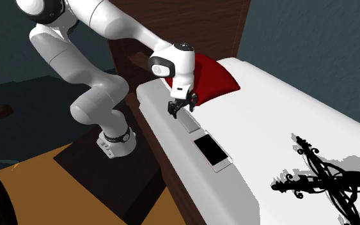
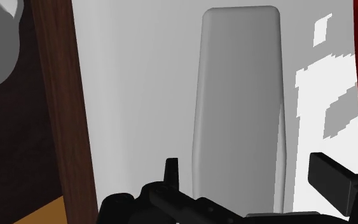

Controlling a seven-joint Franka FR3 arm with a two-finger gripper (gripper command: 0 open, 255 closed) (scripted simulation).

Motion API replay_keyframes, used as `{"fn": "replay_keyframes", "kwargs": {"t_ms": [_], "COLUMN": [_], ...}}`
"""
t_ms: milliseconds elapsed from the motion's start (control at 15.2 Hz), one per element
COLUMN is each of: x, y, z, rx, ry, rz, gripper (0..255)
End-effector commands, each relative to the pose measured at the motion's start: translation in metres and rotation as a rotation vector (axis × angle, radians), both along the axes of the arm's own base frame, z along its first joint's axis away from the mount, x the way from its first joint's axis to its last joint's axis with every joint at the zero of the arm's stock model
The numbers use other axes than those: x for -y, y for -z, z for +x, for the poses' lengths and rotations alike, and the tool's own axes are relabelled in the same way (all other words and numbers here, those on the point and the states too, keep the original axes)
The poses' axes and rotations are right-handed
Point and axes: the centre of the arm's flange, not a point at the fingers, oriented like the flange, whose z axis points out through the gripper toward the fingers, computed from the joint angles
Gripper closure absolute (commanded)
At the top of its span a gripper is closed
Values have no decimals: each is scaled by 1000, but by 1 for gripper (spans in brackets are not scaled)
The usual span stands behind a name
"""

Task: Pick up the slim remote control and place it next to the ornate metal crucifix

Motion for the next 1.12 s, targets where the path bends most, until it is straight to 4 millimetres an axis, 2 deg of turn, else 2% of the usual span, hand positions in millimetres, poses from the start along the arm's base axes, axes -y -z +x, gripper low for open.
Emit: {"fn": "replay_keyframes", "kwargs": {"t_ms": [0,462,528,1056], "x": [1,1,1,1], "y": [10,10,10,11], "z": [0,0,0,0], "rx": [0,0,0,0], "ry": [-1,-1,-1,-1], "rz": [0,0,0,0], "gripper": [0,0,255,255]}}
